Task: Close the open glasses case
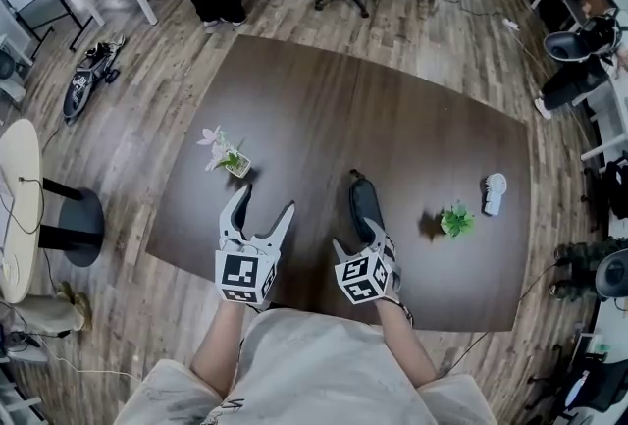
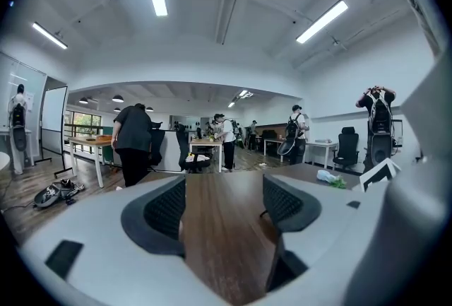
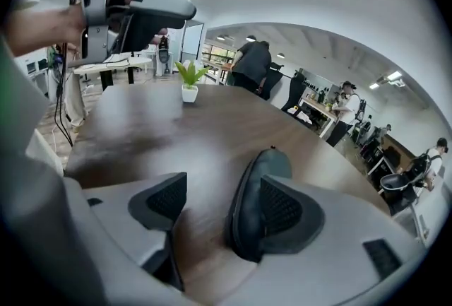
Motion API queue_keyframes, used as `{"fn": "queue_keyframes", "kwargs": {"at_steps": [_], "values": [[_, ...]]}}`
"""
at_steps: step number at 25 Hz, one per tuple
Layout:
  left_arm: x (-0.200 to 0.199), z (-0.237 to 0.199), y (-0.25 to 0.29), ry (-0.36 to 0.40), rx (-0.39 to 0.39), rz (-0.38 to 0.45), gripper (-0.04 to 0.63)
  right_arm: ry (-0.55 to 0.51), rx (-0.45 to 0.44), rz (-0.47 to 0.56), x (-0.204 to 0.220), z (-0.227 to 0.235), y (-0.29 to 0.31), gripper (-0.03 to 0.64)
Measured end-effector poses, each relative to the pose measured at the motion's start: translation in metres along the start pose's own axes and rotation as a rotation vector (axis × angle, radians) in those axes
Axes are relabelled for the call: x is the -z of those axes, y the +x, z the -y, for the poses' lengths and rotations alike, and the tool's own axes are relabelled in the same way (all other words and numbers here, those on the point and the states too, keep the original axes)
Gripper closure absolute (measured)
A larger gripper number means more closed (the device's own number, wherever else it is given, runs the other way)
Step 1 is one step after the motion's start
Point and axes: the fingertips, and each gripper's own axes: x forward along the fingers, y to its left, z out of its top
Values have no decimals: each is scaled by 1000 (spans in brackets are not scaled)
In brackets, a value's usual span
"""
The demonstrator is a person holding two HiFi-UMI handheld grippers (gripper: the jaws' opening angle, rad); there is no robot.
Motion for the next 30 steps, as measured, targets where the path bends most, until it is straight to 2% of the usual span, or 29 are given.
{"fn": "queue_keyframes", "kwargs": {"at_steps": [6, 18, 22, 30], "values": [[3, -4, 2, -7, 1, -5, 250, 25, 41, -23, 9, 14, 4, 290], [3, 18, 14, 4, 53, -16, 250, 129, 193, -83, 39, 82, 4, 288], [2, 29, 19, 16, 79, -20, 250, 168, 202, -107, 46, 91, 12, 295], [-3, 41, 24, 30, 106, -19, 250, 213, 195, -73, 38, 96, 13, 353]]}}
